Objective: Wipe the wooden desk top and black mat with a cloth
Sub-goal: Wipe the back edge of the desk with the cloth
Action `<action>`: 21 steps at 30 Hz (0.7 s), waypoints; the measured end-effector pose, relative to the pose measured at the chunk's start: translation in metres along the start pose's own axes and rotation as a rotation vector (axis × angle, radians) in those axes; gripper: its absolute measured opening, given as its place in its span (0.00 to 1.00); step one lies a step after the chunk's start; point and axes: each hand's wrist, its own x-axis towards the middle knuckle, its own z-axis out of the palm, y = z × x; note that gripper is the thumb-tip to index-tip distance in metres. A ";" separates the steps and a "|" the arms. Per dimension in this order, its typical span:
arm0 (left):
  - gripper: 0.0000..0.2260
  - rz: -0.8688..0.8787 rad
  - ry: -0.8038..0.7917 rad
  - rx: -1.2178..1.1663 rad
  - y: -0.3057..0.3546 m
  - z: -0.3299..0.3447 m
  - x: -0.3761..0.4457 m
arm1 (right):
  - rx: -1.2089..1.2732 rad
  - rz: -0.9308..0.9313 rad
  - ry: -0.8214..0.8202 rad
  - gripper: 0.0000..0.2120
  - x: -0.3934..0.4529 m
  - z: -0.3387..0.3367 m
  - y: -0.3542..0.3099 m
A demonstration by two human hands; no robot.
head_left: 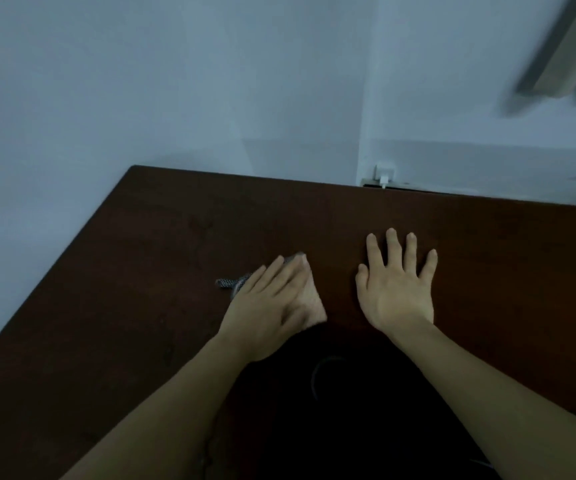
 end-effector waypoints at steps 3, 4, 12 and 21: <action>0.28 -0.147 0.047 -0.003 -0.017 -0.008 0.047 | -0.010 0.007 0.006 0.30 0.001 0.002 0.000; 0.29 -0.177 0.056 0.012 -0.023 -0.010 0.063 | -0.012 0.008 0.009 0.30 0.001 0.002 0.000; 0.28 -0.241 0.079 -0.016 -0.029 -0.017 0.097 | 0.000 -0.002 0.019 0.30 0.000 0.002 -0.001; 0.27 0.240 -0.071 -0.002 -0.023 -0.013 -0.019 | -0.003 0.034 -0.015 0.30 -0.002 -0.003 -0.003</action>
